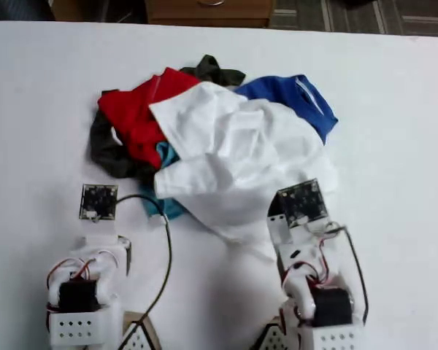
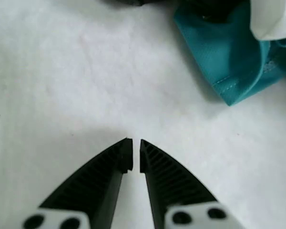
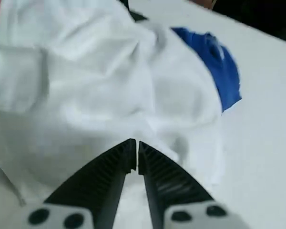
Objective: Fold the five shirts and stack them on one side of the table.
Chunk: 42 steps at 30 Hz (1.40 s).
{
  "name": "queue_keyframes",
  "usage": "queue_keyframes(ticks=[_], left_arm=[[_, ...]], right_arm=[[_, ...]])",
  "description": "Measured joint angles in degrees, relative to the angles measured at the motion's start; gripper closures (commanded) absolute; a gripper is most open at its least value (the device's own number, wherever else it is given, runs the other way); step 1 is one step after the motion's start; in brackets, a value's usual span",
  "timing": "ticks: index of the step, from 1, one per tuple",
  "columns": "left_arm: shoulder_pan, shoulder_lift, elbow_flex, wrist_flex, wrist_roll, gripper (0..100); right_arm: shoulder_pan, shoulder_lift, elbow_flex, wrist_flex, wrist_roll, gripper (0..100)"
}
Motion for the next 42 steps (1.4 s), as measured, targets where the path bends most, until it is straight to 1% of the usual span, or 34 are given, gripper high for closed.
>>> queue_keyframes(ticks=[3,8,12,14,18,20,22,28,38,42], left_arm=[[0.0,0.0,0.0,0.0,0.0,94],[0.0,0.0,0.0,0.0,0.0,94],[0.0,0.0,0.0,0.0,0.0,94],[0.0,0.0,0.0,0.0,0.0,94],[0.0,0.0,0.0,0.0,0.0,94],[0.0,0.0,0.0,0.0,0.0,94],[0.0,0.0,0.0,0.0,0.0,94],[0.0,0.0,0.0,0.0,0.0,94],[0.0,0.0,0.0,0.0,0.0,94],[0.0,0.0,0.0,0.0,0.0,94]], right_arm=[[-3.8,2.6,-8.6,3.4,0.0,86.3],[-9.7,16.8,-19.2,4.6,0.0,85.8],[-10.5,34.0,-25.4,0.9,0.0,84.9],[-10.5,43.1,-28.9,0.1,-0.1,80.3],[-10.5,59.8,-36.7,0.8,-0.1,67.8],[-10.5,65.9,-40.1,2.3,-0.1,65.3],[-10.8,70.2,-42.7,3.7,-0.1,65.6],[-11.0,75.3,-46.7,4.1,-0.1,65.8],[-10.9,75.5,-46.7,6.6,-0.1,65.8],[-9.3,75.5,-46.7,7.8,0.0,65.8]])
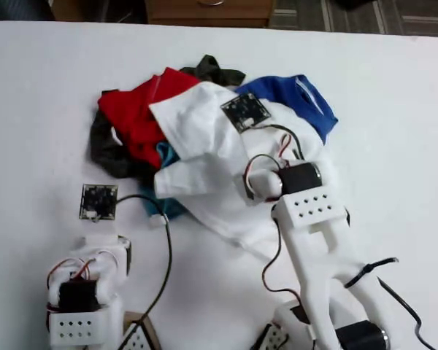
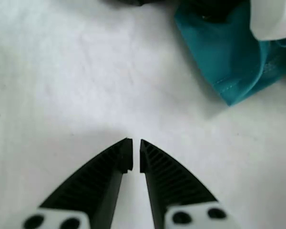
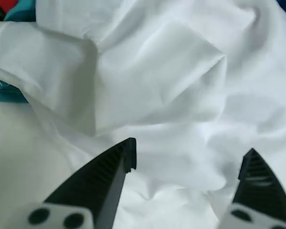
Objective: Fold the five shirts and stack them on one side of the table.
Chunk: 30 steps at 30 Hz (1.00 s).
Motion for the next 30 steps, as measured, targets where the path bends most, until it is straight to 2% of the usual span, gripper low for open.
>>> queue_keyframes(ticks=[30], left_arm=[[0.0,0.0,0.0,0.0,0.0,94]], right_arm=[[0.7,0.0,0.0,0.0,0.0,65.8]])
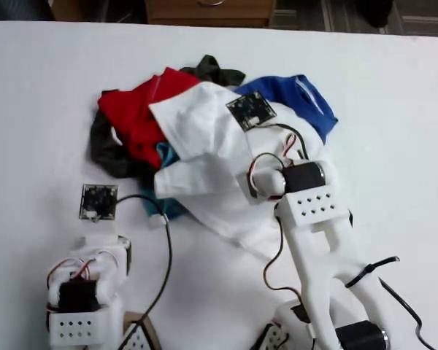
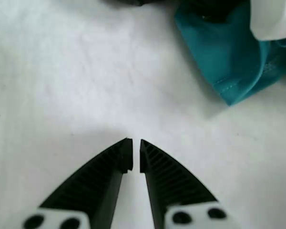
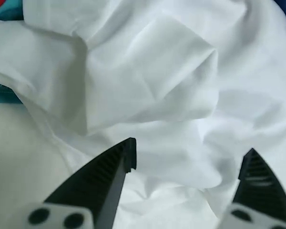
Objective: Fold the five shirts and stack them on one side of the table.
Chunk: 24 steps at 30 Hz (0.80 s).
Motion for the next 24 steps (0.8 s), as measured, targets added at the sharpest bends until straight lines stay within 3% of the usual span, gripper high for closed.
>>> queue_keyframes(ticks=[9,18,24], left_arm=[[0.0,0.0,0.0,0.0,0.0,94],[0.0,0.0,0.0,0.0,0.0,94],[0.0,0.0,0.0,0.0,0.0,94]], right_arm=[[0.4,0.0,0.0,0.0,0.0,65.8],[8.9,0.0,0.0,1.7,-0.1,65.8],[2.5,0.0,0.0,0.4,-0.1,65.8]])
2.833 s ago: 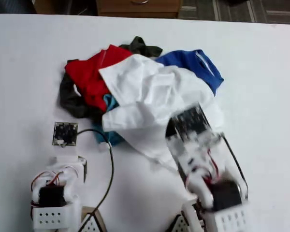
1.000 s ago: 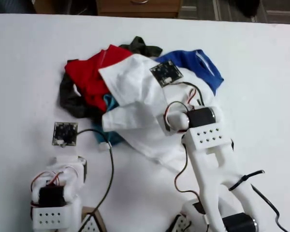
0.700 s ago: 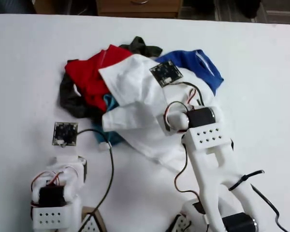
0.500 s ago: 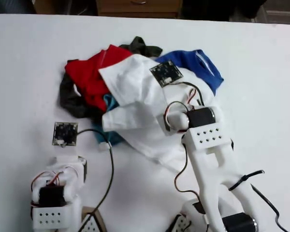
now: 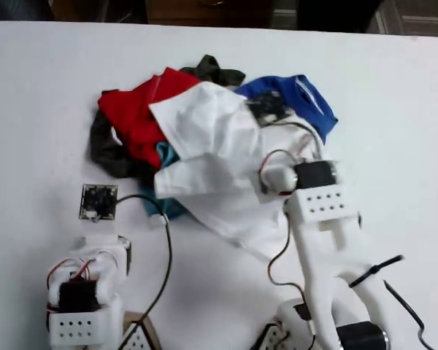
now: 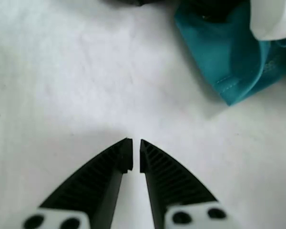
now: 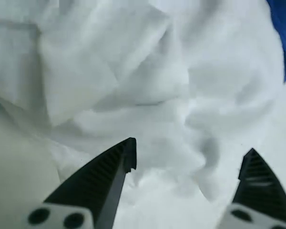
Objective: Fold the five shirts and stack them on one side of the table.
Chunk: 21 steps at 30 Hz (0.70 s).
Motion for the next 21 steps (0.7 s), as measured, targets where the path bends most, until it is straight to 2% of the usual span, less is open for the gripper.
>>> queue_keyframes(ticks=[5,15,17,20,21], left_arm=[[0.0,0.0,0.0,0.0,0.0,94],[0.5,0.0,0.0,0.0,0.0,94],[0.5,0.0,0.0,0.0,0.0,94],[0.5,0.0,0.0,0.0,0.0,94],[0.5,0.0,0.0,0.0,0.0,94]], right_arm=[[-6.8,2.9,0.0,-6.2,0.1,65.8],[-7.5,25.0,-0.8,-15.6,0.1,66.1],[-7.5,27.6,-2.3,-15.7,0.1,72.1],[-7.2,29.1,-5.3,-12.6,0.1,95.7],[-7.1,29.3,-6.7,-10.8,0.1,99.8]])
